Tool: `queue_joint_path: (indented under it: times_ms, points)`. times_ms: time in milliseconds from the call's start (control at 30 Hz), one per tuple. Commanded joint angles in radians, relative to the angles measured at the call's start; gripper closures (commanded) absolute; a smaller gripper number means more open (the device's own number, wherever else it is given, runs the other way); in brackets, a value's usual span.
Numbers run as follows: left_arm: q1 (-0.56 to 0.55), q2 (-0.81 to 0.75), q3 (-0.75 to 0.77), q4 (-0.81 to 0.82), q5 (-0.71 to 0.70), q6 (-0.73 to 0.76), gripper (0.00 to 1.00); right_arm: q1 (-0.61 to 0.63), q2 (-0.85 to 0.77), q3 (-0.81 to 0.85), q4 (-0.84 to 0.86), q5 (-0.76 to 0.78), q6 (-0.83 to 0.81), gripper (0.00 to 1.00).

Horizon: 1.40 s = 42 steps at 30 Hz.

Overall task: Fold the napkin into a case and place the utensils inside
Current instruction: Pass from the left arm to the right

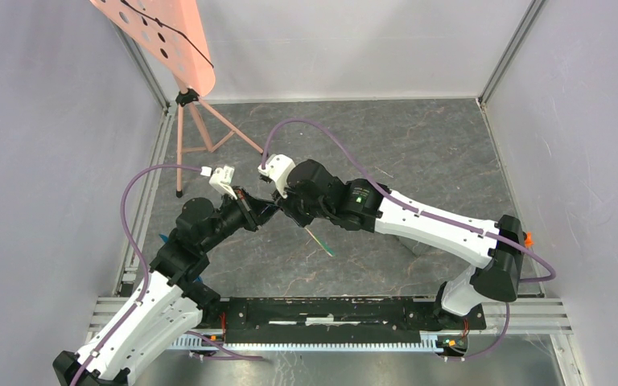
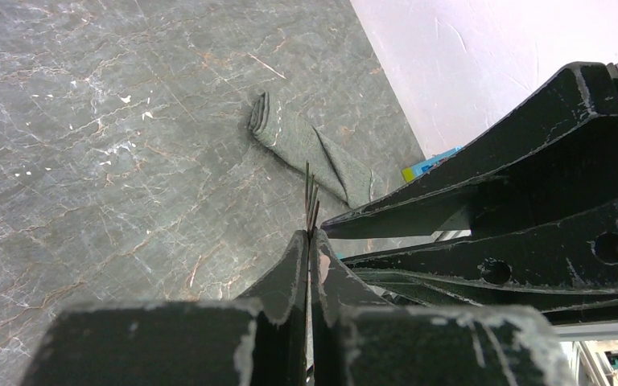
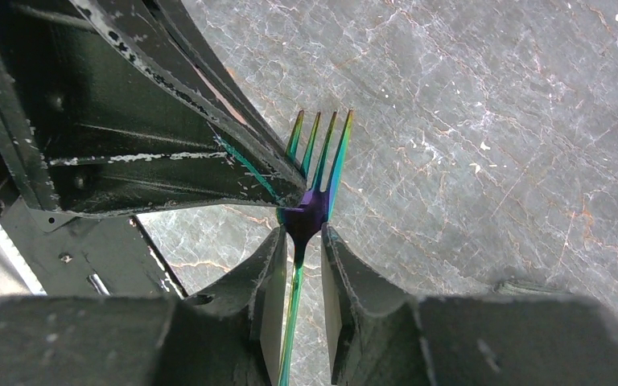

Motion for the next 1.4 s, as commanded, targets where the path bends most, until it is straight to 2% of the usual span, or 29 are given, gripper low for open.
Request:
queue_joint_path:
  times_ms: [0,300,533,867,967,1100,1133,1233,1367]
  points:
    - [-0.003,-0.010,0.048,0.046,0.010,0.048,0.98,0.004,0.011,0.027,0.018,0.017,-0.010,0.71]
    - [-0.003,-0.013,0.050,0.040,0.007,0.054,0.98,0.003,0.000,-0.007,0.025,0.022,-0.009,0.73]
    - [-0.003,-0.014,0.052,0.031,0.003,0.060,0.98,0.003,-0.010,-0.019,0.023,0.044,-0.005,0.66]
    - [-0.003,-0.009,0.056,0.034,-0.001,0.059,0.98,0.003,-0.024,-0.056,0.044,0.033,-0.002,0.66]
    - [-0.003,-0.008,0.061,0.037,0.003,0.059,0.98,0.004,-0.023,-0.058,0.049,0.034,-0.002,0.68]
    - [-0.003,0.000,0.058,0.039,0.005,0.060,0.98,0.002,-0.021,-0.052,0.061,0.039,-0.005,0.76]
    - [-0.002,0.001,0.055,0.040,0.007,0.059,0.98,0.002,-0.017,-0.043,0.059,0.039,-0.005,0.75]
    - [-0.003,0.004,0.052,0.037,0.008,0.067,0.98,0.003,-0.009,-0.016,0.046,0.036,-0.005,0.65]
    - [-0.003,0.006,0.053,0.025,0.005,0.076,0.98,0.003,-0.008,0.000,0.022,0.045,-0.007,0.64]
